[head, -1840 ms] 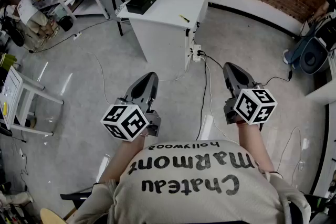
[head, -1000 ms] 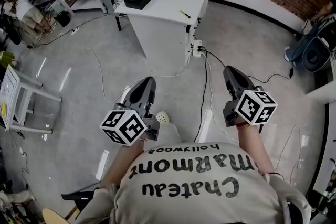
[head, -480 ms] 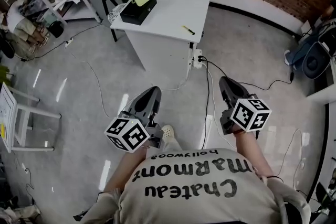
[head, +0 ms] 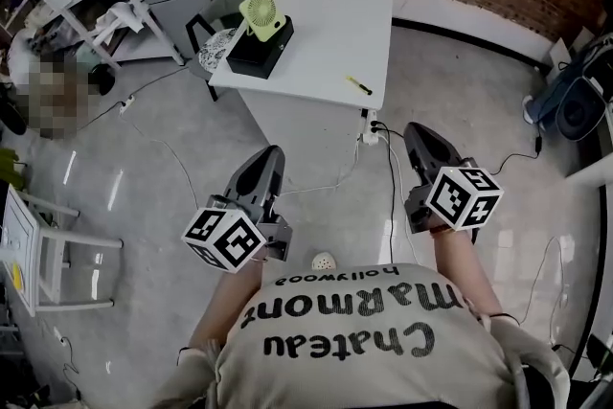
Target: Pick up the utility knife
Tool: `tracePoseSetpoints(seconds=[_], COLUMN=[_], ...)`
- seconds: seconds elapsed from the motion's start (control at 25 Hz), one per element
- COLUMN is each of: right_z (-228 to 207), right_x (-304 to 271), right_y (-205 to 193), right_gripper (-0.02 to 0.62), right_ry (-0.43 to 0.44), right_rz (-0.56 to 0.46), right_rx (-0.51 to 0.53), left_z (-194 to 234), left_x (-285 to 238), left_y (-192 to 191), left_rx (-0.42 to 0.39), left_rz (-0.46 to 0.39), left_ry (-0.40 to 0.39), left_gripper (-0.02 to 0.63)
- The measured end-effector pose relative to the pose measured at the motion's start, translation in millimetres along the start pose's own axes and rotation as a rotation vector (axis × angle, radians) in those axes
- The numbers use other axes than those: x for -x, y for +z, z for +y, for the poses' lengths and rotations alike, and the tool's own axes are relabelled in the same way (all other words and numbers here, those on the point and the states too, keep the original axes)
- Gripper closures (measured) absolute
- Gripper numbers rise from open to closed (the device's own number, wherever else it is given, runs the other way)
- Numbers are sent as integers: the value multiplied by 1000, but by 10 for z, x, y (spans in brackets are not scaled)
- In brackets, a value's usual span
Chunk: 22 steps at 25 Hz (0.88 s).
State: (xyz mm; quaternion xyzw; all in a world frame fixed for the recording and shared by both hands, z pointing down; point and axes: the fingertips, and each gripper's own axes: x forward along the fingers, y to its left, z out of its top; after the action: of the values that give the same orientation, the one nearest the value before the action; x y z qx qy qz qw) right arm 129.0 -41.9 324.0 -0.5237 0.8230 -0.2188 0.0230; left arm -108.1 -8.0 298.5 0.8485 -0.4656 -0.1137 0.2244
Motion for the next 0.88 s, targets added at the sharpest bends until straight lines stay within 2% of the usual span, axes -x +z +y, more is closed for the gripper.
tracePoseSetpoints(seconds=[0.12,0.32,0.6,0.72,0.88], right_z=[22,-13,-152,-207,-238], right_x=[-195,-458,-655,-726,-933], right_y=[-23,-424,-939,-1034,-982], right_gripper=[592,592,592,592,592], right_ry=[-16,-60,-114,-128,-122], right_rz=[-1,73,183,213,215], right_rx=[-3,-16,-74,-69,-57], left_z=[208,654,1006,1100,1241], left_x=[-87,-102,-103,-83,-92], left_y=[81,3,-309,-458,-454], left_rx=[-6,6,47,77,94], left_rz=[0,19,123,163,159], left_ry=[-11,14,25,26,42], left_gripper=[606,606,606,606,606])
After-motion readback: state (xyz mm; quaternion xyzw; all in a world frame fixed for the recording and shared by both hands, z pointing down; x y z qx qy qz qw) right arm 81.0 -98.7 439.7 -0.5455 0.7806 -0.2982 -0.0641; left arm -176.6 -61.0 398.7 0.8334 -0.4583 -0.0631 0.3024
